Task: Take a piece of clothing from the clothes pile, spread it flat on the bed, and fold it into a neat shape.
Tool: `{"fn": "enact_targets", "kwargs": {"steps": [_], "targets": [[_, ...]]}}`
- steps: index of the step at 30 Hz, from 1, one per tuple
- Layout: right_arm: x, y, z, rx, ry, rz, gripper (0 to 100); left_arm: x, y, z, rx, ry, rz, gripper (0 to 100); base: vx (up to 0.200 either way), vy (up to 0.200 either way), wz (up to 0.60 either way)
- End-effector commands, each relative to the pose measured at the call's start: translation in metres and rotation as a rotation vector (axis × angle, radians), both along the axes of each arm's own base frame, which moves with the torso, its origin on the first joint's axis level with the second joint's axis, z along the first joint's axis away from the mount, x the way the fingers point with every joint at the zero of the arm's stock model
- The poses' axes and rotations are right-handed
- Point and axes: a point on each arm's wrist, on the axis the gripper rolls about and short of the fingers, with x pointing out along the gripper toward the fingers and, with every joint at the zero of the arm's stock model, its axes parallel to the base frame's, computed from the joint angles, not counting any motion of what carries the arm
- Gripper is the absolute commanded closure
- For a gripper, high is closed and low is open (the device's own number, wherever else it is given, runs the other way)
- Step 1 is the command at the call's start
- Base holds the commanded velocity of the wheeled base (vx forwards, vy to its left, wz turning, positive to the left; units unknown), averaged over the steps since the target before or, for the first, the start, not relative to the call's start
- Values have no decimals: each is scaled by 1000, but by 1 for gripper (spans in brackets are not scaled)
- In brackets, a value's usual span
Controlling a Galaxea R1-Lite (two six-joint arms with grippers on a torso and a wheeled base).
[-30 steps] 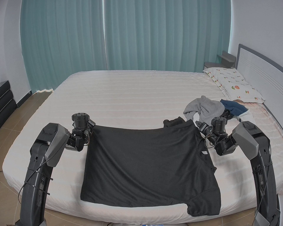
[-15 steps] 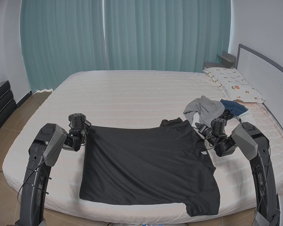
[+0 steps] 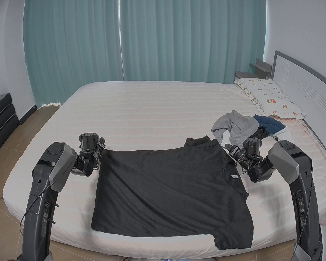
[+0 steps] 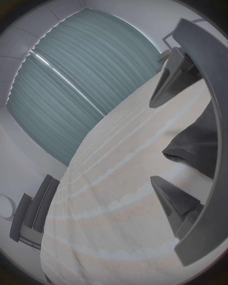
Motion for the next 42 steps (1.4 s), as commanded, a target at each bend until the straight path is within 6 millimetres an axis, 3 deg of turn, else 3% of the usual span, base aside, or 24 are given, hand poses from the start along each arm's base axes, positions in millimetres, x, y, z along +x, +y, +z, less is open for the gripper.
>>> {"fn": "enact_targets", "kwargs": {"steps": [1, 7, 11, 12, 15, 17, 20, 22, 24, 27, 30, 34, 42], "targets": [[-21, -1, 19, -11, 6, 6, 0, -15, 4, 29, -23, -14, 15, 0, 0, 0, 0], [-60, -2, 44, -17, 49, 15, 0, -58, 2, 70, -73, -55, -77, 0, 0, 0, 0], [-84, 1, 53, -14, 87, 20, 0, -76, -1, 78, -99, -42, -155, 0, 0, 0, 0], [-111, 7, 49, -31, 155, 38, 0, -86, -5, 83, -103, -27, -173, 0, 0, 0, 0], [-142, 12, 46, -26, 185, 64, 0, -106, -18, 81, -104, 26, -201, 0, 0, 0, 0], [-153, 14, 44, -22, 176, 76, 0, -119, -21, 78, -104, 64, -208, 0, 0, 0, 0], [-186, 21, 42, 0, 121, 110, 0, -165, -26, 77, -147, 146, -236, 0, 0, 0, 0], [-193, 22, 42, 4, 109, 119, 0, -175, -30, 77, -172, 152, -253, 0, 0, 0, 0], [-218, 23, 43, 1, 114, 139, 0, -211, -37, 79, -244, 169, -321, 0, 0, 0, 0], [-236, 21, 40, -2, 161, 146, 0, -236, -42, 78, -267, 190, -386, 0, 0, 0, 0], [-246, 18, 39, 37, 186, 137, 0, -252, -43, 72, -275, 211, -405, 0, 0, 0, 0], [-248, 24, 38, 191, 207, 121, 0, -258, -42, 64, -278, 218, -410, 0, 0, 0, 0], [-256, 24, 29, 237, 277, 151, 0, -266, -41, 48, -289, 253, -437, 0, -75, 0, 0]]}}
